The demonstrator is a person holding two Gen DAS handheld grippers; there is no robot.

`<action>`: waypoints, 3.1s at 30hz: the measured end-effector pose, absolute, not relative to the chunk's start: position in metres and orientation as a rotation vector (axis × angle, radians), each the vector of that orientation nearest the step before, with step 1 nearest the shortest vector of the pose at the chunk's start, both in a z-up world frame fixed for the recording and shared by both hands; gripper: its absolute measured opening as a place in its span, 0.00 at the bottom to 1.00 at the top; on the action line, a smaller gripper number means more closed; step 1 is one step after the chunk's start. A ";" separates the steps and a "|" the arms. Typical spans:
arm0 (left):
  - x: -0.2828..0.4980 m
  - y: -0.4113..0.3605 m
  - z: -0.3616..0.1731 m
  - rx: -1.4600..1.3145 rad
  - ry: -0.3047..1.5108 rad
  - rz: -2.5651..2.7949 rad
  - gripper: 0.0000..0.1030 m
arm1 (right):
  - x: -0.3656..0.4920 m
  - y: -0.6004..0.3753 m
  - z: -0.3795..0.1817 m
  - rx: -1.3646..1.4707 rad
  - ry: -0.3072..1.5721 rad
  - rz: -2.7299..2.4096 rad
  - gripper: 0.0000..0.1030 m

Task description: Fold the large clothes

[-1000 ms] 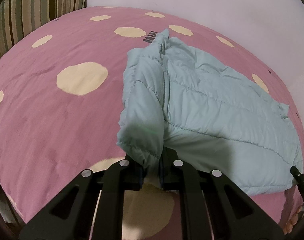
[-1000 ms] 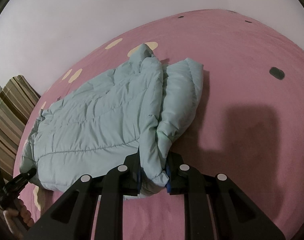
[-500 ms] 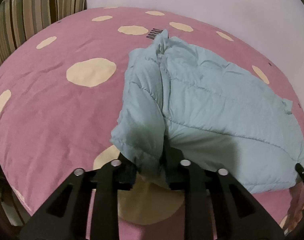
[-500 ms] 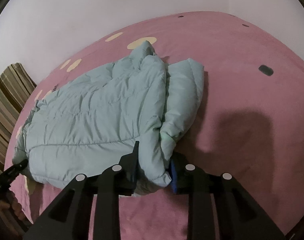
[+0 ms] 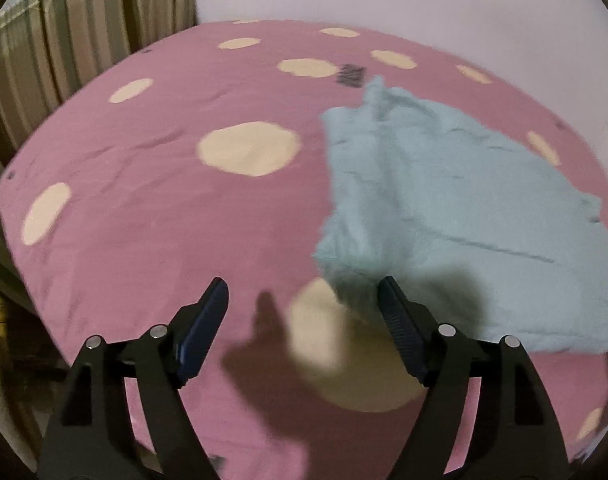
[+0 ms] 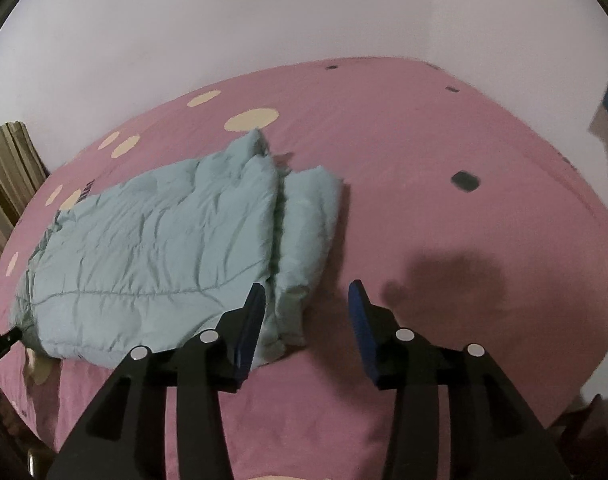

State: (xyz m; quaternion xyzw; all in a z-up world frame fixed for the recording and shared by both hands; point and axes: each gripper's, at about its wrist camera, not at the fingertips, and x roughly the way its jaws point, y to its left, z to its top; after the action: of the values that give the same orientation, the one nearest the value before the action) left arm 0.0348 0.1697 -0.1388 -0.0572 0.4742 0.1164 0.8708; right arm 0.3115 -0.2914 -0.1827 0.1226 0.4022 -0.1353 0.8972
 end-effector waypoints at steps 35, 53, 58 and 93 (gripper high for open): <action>0.107 0.170 -0.104 -0.105 0.949 0.215 0.77 | 0.441 -0.108 -0.245 0.023 0.994 -0.055 0.41; 0.141 0.157 -0.124 -0.160 1.016 0.154 0.79 | 0.434 -0.106 -0.249 0.007 0.958 -0.061 0.41; 0.158 0.152 -0.137 -0.151 1.055 0.149 0.79 | 0.434 -0.106 -0.248 0.005 0.957 -0.062 0.41; 0.164 0.097 -0.137 0.030 1.028 0.106 0.09 | 0.432 -0.101 -0.249 -0.015 0.923 -0.084 0.42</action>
State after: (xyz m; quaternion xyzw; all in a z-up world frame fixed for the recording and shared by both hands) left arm 0.1641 0.0967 -0.1375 0.0142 0.4915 0.0505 0.8693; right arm 0.4322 -0.1010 -0.2491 -0.0072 0.4453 -0.0404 0.8944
